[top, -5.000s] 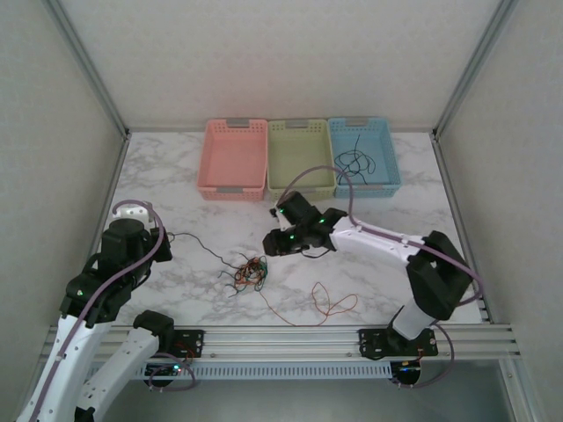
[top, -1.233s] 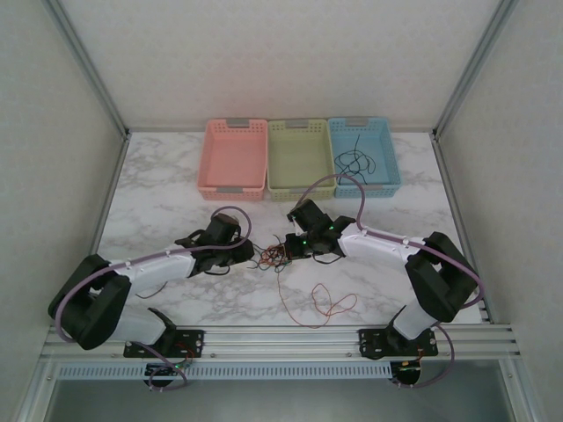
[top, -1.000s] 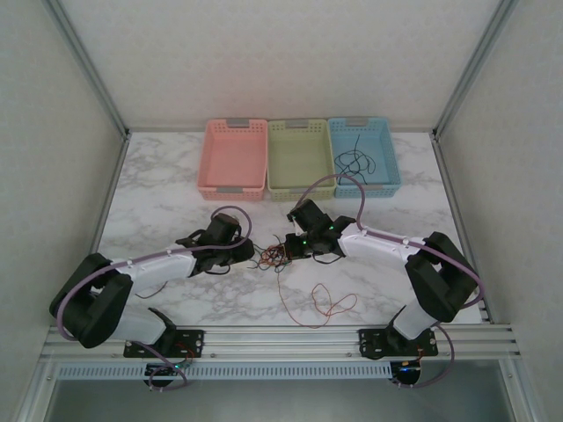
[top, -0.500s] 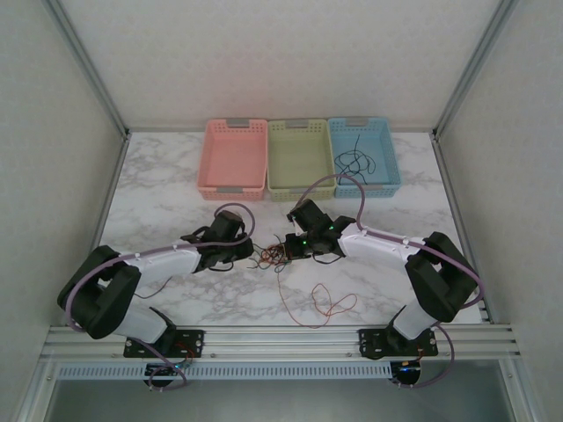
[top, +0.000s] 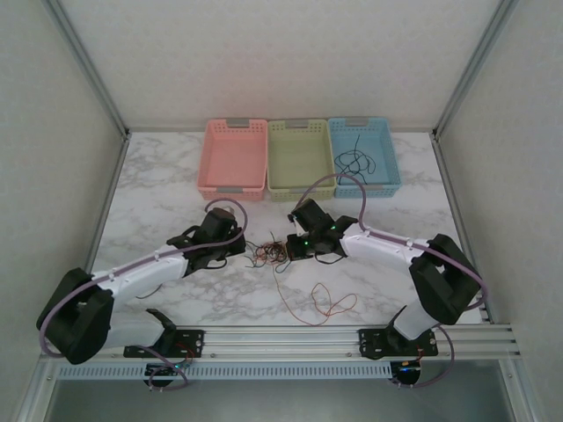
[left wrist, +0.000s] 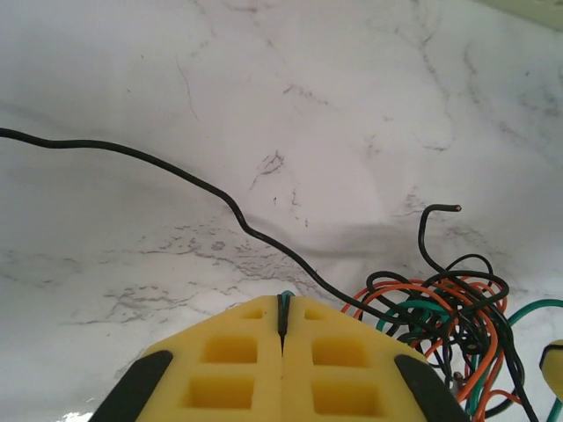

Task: Untangle the cables

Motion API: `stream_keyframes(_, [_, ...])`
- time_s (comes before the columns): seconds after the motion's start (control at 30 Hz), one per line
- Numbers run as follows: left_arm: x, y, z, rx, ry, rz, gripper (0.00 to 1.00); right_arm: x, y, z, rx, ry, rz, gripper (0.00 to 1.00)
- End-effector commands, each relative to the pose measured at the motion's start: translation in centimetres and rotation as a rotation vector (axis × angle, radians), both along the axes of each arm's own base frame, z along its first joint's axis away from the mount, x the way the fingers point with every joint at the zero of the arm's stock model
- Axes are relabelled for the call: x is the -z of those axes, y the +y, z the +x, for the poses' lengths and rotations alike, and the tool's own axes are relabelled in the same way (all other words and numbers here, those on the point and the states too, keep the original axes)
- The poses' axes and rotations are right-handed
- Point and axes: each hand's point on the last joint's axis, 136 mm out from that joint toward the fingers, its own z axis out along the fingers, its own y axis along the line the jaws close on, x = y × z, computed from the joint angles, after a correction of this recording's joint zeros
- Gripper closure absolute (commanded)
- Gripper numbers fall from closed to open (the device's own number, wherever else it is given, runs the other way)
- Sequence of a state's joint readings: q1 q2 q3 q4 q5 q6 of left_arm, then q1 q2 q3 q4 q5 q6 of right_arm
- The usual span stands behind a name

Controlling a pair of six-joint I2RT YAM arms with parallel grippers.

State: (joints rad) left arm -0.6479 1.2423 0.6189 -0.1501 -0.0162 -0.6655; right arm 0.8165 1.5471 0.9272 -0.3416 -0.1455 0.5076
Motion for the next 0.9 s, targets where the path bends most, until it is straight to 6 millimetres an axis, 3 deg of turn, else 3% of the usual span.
stream_keyframes(0.0, [0.1, 2.8, -0.5, -0.051, -0.003, 0.097, 1.00, -0.6, -1.8, 0.8, 0.027, -0.039, -0.059, 1.00])
stream_keyframes(0.33, [-3.9, 9.0, -1.8, -0.180, -0.049, 0.140, 1.00, 0.9, -10.9, 4.2, 0.262, -0.045, -0.310, 1.00])
stream_keyframes(0.4, [-4.7, 9.7, -2.2, -0.196, -0.065, 0.125, 1.00, 1.1, -12.0, 4.5, 0.300, -0.035, -0.317, 1.00])
stream_keyframes(0.5, [-5.5, 10.0, -2.5, -0.195, -0.079, 0.113, 1.00, 0.4, -11.9, 4.8, 0.310, -0.048, -0.254, 1.00])
stream_keyframes(0.57, [-5.6, 10.1, -2.7, -0.196, -0.075, 0.121, 1.00, -0.4, -13.3, 5.2, 0.341, -0.083, -0.310, 1.00])
stream_keyframes(0.73, [-7.0, 11.5, -3.1, -0.228, -0.105, 0.147, 1.00, -1.8, -20.6, 6.3, 0.551, -0.094, -0.427, 1.00])
stream_keyframes(0.87, [-9.1, 11.6, -3.4, -0.237, -0.135, 0.118, 1.00, -1.9, -26.6, 5.7, 0.750, -0.057, -0.456, 1.00])
